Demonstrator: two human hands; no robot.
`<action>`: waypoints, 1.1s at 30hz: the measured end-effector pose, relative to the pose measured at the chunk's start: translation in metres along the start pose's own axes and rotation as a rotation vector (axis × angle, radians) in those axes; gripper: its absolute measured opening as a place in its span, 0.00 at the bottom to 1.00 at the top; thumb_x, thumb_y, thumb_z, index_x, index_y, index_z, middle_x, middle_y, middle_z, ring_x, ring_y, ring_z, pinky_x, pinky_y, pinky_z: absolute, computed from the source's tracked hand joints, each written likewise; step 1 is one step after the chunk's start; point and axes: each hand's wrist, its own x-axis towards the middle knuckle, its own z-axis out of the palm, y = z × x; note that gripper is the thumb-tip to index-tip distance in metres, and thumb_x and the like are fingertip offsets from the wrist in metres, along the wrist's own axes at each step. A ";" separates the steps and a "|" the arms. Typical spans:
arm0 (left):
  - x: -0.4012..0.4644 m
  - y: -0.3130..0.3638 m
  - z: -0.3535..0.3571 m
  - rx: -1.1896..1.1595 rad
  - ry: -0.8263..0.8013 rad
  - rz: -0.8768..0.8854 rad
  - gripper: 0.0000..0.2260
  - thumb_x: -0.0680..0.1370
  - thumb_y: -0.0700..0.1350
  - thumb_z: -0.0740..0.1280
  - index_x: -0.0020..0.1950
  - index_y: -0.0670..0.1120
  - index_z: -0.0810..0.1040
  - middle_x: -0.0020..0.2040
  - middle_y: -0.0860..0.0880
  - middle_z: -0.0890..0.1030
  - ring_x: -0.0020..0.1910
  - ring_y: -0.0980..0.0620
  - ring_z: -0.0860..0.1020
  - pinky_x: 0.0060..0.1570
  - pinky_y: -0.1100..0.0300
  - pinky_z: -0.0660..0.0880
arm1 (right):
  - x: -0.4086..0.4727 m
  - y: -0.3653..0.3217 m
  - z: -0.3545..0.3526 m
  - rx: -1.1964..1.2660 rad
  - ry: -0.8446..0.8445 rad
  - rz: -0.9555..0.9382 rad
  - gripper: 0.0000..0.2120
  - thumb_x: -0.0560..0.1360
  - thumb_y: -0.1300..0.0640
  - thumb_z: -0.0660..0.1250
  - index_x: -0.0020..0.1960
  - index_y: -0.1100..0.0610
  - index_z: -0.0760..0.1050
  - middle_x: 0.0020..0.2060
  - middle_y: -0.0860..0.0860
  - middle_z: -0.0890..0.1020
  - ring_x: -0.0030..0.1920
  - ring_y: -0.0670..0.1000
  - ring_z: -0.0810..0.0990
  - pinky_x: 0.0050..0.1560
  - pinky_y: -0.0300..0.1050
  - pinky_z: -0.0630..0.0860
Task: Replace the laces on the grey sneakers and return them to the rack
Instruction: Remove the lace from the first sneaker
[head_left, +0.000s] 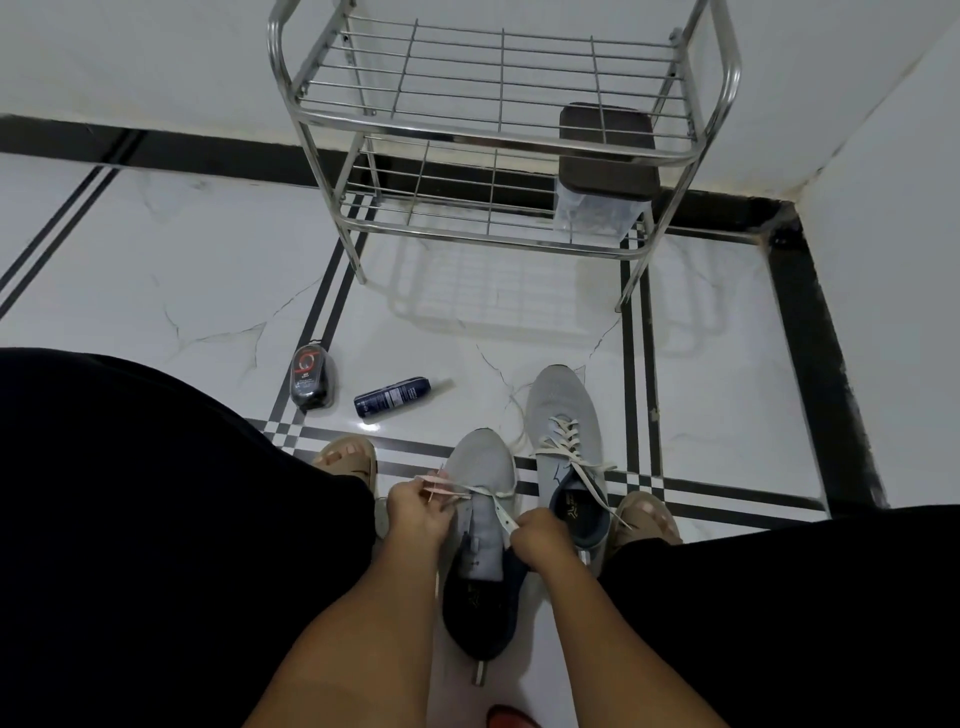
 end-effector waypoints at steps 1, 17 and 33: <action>0.002 0.002 0.000 0.040 0.041 0.042 0.12 0.81 0.43 0.54 0.40 0.41 0.71 0.38 0.44 0.74 0.37 0.47 0.74 0.50 0.50 0.73 | 0.000 -0.001 0.000 0.008 0.000 -0.005 0.14 0.71 0.62 0.60 0.52 0.59 0.81 0.53 0.60 0.82 0.54 0.60 0.80 0.45 0.41 0.71; 0.000 -0.021 0.009 1.729 -0.083 0.694 0.10 0.78 0.49 0.64 0.55 0.52 0.82 0.55 0.50 0.81 0.56 0.47 0.78 0.58 0.49 0.72 | -0.001 -0.003 0.009 -0.099 0.025 -0.051 0.12 0.70 0.59 0.62 0.50 0.56 0.81 0.49 0.57 0.82 0.50 0.59 0.81 0.42 0.43 0.73; -0.007 -0.017 0.020 1.642 -0.118 0.309 0.13 0.80 0.47 0.60 0.57 0.47 0.81 0.58 0.47 0.81 0.61 0.45 0.76 0.64 0.49 0.68 | 0.004 0.001 0.007 -0.059 -0.012 -0.071 0.11 0.71 0.63 0.61 0.48 0.57 0.81 0.45 0.58 0.81 0.47 0.57 0.80 0.42 0.41 0.71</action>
